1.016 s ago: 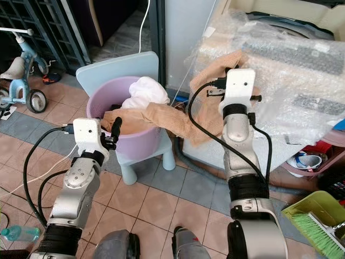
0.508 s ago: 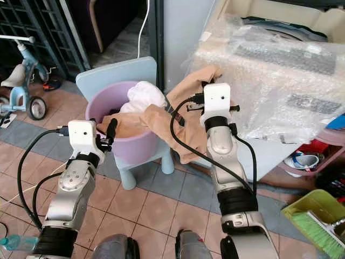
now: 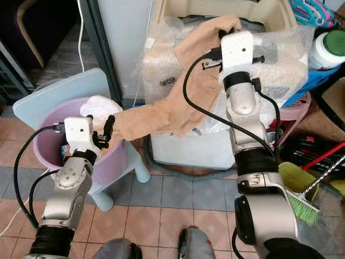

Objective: Clothes washing

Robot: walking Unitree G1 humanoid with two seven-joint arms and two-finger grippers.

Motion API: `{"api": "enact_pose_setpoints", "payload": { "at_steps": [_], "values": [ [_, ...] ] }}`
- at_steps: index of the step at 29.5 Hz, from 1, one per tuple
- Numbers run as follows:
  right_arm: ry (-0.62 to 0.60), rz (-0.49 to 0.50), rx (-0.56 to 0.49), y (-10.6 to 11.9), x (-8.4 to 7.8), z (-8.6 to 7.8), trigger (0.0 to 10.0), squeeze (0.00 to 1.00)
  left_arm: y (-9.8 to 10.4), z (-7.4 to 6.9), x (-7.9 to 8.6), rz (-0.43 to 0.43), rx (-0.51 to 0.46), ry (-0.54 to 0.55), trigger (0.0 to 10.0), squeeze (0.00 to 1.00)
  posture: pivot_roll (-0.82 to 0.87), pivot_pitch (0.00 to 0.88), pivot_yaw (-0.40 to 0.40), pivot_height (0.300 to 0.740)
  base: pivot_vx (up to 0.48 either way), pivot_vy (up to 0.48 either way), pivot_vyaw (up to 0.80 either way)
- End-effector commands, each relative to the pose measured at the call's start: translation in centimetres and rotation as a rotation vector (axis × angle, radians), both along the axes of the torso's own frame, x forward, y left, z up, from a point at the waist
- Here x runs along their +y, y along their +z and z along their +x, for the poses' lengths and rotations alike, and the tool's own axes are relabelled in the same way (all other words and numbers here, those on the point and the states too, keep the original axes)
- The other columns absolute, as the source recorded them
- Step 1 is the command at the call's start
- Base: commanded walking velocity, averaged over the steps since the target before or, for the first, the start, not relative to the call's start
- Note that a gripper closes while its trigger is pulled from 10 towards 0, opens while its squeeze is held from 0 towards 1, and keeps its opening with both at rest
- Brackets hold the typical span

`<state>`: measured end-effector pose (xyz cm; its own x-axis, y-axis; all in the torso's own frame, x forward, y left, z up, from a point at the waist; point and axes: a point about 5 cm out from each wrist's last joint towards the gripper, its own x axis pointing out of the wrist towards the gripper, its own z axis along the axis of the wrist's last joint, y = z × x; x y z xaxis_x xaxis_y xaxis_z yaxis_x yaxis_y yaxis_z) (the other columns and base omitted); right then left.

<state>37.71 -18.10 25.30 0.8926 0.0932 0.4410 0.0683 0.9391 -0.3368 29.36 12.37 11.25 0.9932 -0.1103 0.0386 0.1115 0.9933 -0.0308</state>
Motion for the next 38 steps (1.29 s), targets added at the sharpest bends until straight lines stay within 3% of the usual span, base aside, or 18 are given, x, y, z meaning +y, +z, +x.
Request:
{"api": "enact_pose_setpoints", "payload": {
  "at_steps": [1, 9, 16, 23, 27, 31, 36, 38],
  "values": [
    [0.025, 0.006, -0.055, 1.5, 0.4, 0.0, 10.0, 0.00, 0.1, -0.1, 0.2, 0.004, -0.010, 0.002, 10.0, 0.00, 0.00, 0.133, 0.019, 0.740, 0.322, 0.000, -0.52],
    [0.091, -0.046, -0.094, 4.4, 0.7, 1.0, 10.0, 0.00, 0.2, 0.1, 0.1, 0.006, -0.009, -0.006, 10.0, 0.00, 0.00, 0.131, 0.022, 0.740, 0.330, 0.000, -0.50],
    [0.175, -0.134, -0.144, 8.9, 1.5, 1.9, 10.0, 0.00, 0.2, 0.2, -0.1, 0.001, -0.013, -0.007, 10.0, 0.00, 0.00, 0.129, 0.014, 0.740, 0.399, 0.000, -0.12],
    [0.237, -0.179, -0.166, 10.3, 2.9, 2.1, 10.0, 0.00, -0.1, -0.1, -0.1, 0.000, -0.004, 0.010, 10.0, 0.00, 0.00, 0.129, 0.005, 0.740, 0.425, 0.000, 0.00],
    [0.273, -0.207, -0.156, 9.8, 3.8, 2.3, 10.0, 0.00, -0.8, -1.3, 0.7, 0.012, 0.032, 0.065, 10.0, 0.00, 0.01, 0.128, 0.002, 0.740, 0.413, 0.000, 0.00],
    [0.297, -0.236, -0.160, 10.8, 4.6, 2.5, 10.0, 0.00, -1.8, -2.7, 1.1, 0.010, 0.075, 0.087, 10.0, 0.00, 0.02, 0.126, -0.004, 0.740, 0.369, 0.000, 0.00],
    [0.292, -0.225, -0.171, 13.8, 5.8, 2.6, 10.0, 0.00, -1.6, -2.7, 1.7, 0.002, 0.071, 0.117, 10.0, 0.00, 0.03, 0.122, -0.021, 0.740, 0.293, 0.000, 0.00],
    [0.272, -0.213, -0.235, 16.6, 6.9, 2.1, 10.0, 0.00, -1.5, -2.5, 1.5, 0.010, 0.072, 0.126, 10.0, 0.00, 0.04, 0.118, -0.032, 0.740, 0.141, 0.000, 0.00]
  ]
}}
